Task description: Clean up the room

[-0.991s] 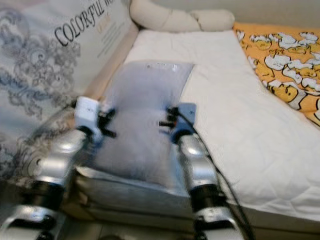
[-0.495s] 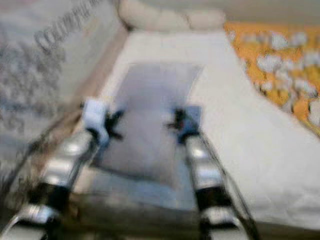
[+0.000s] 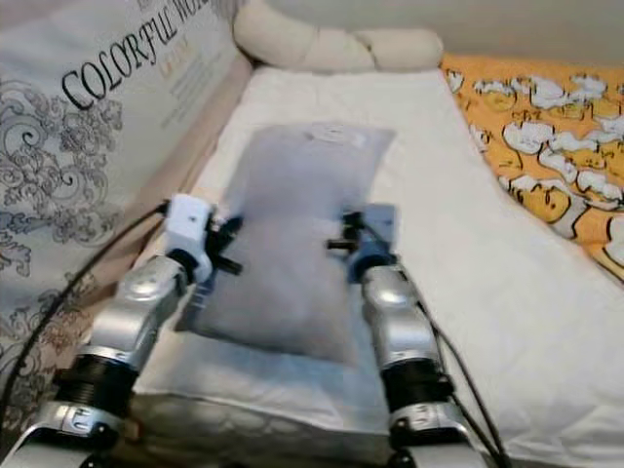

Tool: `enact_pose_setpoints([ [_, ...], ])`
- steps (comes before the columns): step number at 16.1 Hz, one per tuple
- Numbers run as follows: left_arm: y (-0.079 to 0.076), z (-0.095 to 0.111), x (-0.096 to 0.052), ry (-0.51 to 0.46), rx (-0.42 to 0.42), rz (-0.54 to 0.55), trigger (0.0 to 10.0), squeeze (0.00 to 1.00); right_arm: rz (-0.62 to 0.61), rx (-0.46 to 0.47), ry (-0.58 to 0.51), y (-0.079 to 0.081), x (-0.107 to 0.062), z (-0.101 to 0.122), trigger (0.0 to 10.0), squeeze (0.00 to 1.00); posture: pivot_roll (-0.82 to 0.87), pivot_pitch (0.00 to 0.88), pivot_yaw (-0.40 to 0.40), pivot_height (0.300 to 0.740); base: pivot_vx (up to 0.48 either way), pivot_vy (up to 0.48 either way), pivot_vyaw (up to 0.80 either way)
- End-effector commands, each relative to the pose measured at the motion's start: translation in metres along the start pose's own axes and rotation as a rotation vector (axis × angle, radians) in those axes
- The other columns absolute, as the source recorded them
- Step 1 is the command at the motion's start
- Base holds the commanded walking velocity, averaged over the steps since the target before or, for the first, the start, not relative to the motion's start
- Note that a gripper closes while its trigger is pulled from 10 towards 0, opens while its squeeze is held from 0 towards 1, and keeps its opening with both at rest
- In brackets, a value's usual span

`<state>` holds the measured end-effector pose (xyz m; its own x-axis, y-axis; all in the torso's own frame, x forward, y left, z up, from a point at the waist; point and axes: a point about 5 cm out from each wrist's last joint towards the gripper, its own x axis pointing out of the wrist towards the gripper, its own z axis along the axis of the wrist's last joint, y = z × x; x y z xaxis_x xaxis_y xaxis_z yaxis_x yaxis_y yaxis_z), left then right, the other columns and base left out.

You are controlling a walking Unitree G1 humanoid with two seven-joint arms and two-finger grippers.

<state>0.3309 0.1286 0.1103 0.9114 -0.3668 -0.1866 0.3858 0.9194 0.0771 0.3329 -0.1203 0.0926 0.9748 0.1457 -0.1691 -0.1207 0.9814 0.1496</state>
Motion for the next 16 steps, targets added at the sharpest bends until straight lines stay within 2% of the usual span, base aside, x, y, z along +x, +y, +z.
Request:
enact_pose_setpoints([
  [1,0.0143,0.0093,-0.0046,-0.039,0.031,0.043,10.0,0.00,0.020,-0.003,-0.041,0.0091,0.0028,0.0095,10.0,0.00,0.03,0.000,0.015,0.740,0.000,0.000,0.00],
  [7,0.0120,0.0090,-0.0029,-0.031,0.038,0.028,10.0,0.00,0.019,0.013,-0.041,0.0085,0.0031,0.0097,10.0,0.00,0.02,0.000,0.020,0.740,0.000,0.000,0.00],
  [9,0.0122,0.0103,-0.0027,-0.035,0.033,0.025,10.0,0.00,0.020,0.009,-0.036,0.0092,0.0031,0.0091,10.0,0.00,0.02,0.000,0.021,0.740,0.000,0.000,-0.54],
  [16,0.0141,0.0114,-0.0020,-0.036,0.032,0.028,10.0,0.00,0.010,0.004,-0.042,0.0084,0.0040,0.0102,10.0,0.00,0.03,0.000,0.022,0.740,0.000,0.289,-0.08],
])
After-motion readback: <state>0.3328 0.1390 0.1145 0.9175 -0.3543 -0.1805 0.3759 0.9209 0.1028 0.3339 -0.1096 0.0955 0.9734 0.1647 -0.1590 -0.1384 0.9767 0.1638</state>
